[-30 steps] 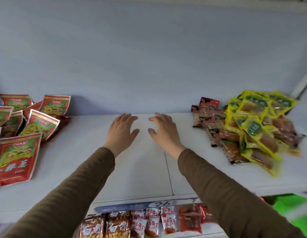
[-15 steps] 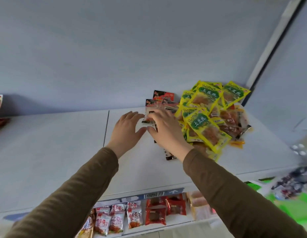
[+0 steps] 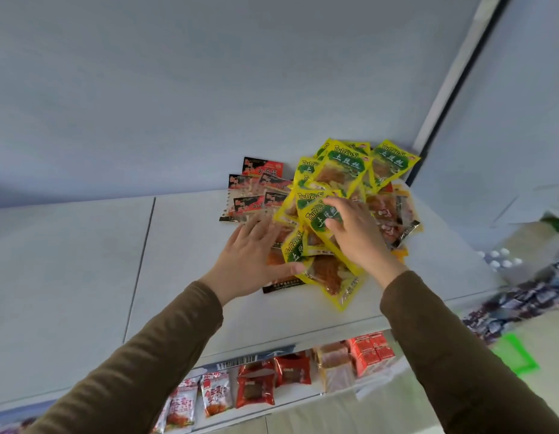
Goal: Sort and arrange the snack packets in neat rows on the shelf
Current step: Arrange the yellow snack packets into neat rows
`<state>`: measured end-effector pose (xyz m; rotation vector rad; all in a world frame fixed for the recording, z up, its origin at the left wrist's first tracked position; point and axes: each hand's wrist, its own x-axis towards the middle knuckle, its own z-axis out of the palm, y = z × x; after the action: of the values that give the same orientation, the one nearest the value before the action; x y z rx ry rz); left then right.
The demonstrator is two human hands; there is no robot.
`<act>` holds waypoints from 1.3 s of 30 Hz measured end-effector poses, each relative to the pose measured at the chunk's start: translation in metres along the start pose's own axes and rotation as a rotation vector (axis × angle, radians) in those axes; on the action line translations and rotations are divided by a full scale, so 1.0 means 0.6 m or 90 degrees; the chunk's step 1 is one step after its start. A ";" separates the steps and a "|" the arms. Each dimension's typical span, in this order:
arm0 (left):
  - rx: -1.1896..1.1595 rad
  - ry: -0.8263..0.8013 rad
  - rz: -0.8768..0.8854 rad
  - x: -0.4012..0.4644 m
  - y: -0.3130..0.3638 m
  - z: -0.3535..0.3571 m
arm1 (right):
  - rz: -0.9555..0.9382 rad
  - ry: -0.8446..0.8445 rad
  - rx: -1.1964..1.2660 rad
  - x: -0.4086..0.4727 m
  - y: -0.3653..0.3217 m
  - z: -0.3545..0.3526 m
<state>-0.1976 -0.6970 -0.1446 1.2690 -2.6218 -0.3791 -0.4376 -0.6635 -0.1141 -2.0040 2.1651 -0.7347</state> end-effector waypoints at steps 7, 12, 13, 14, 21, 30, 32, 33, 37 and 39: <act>0.068 0.061 -0.060 0.045 0.043 0.054 | 0.022 -0.072 0.001 -0.001 0.095 0.003; 0.042 0.248 -0.137 0.087 0.077 0.047 | -0.040 -0.006 0.092 -0.006 0.122 0.022; -0.003 0.272 -0.167 0.098 0.088 0.037 | -0.046 -0.004 0.110 -0.003 0.126 0.025; -0.071 0.281 -0.200 0.107 0.104 0.022 | -0.046 -0.006 0.137 -0.001 0.128 0.026; -0.759 0.110 -0.403 0.161 0.146 -0.021 | 0.003 -0.048 0.279 0.009 0.116 0.033; -0.972 0.059 -0.290 0.139 0.169 0.021 | -0.001 -0.006 0.373 0.006 0.083 0.054; -0.931 0.091 -0.335 0.155 0.175 0.016 | -0.007 0.000 0.390 0.004 0.076 0.061; -0.912 0.110 -0.346 0.163 0.178 0.016 | -0.009 0.003 0.396 0.006 0.075 0.064; -0.836 0.201 -0.381 0.174 0.179 0.018 | 0.000 -0.020 0.450 0.011 0.074 0.052; -0.859 0.232 -0.405 0.167 0.170 0.016 | -0.026 -0.009 0.461 0.018 0.079 0.030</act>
<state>-0.3363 -0.7137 -0.1146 1.2973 -1.0416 -1.4680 -0.4748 -0.6779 -0.1468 -1.6439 1.5177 -1.2699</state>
